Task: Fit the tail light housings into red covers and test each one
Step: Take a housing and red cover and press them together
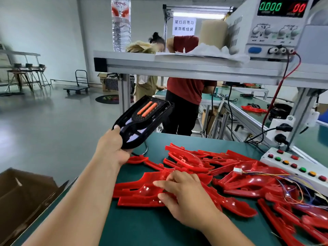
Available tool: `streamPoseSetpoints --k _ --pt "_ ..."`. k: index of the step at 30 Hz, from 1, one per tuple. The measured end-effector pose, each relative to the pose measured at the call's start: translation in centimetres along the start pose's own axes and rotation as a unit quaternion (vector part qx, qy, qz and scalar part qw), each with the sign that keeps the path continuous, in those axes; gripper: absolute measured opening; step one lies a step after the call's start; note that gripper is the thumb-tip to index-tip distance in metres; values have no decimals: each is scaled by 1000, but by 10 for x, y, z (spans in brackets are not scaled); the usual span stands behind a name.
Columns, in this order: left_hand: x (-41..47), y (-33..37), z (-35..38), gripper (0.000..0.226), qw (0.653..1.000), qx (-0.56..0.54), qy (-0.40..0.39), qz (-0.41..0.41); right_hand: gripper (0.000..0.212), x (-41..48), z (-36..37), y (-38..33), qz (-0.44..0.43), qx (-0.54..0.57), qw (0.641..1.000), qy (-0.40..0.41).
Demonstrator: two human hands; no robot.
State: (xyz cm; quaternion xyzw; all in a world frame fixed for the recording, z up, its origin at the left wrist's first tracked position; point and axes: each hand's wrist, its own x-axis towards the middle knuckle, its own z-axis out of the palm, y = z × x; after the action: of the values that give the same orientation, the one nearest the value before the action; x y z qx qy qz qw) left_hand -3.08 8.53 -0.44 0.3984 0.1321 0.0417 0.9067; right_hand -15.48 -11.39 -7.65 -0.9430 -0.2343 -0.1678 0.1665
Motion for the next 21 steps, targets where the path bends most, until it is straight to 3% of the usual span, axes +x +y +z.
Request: streamPoseSetpoints --k 3,6,9,16,21 --pt "-31 -11 -7 30 998 -9 -55 39 42 -3 2 -1 9 -24 999 -34" --pt "-50 -24 -17 36 995 4 -86 56 40 -4 3 -3 6 31 999 -37" --pt "-57 -35 -26 35 993 12 -98 59 37 -4 5 -3 3 75 997 5" --pt "-50 -30 -37 41 992 36 -112 42 17 -3 -9 9 19 64 995 70" --pt "-50 -22 -41 47 995 -6 -88 56 23 -3 -26 12 59 234 969 53"
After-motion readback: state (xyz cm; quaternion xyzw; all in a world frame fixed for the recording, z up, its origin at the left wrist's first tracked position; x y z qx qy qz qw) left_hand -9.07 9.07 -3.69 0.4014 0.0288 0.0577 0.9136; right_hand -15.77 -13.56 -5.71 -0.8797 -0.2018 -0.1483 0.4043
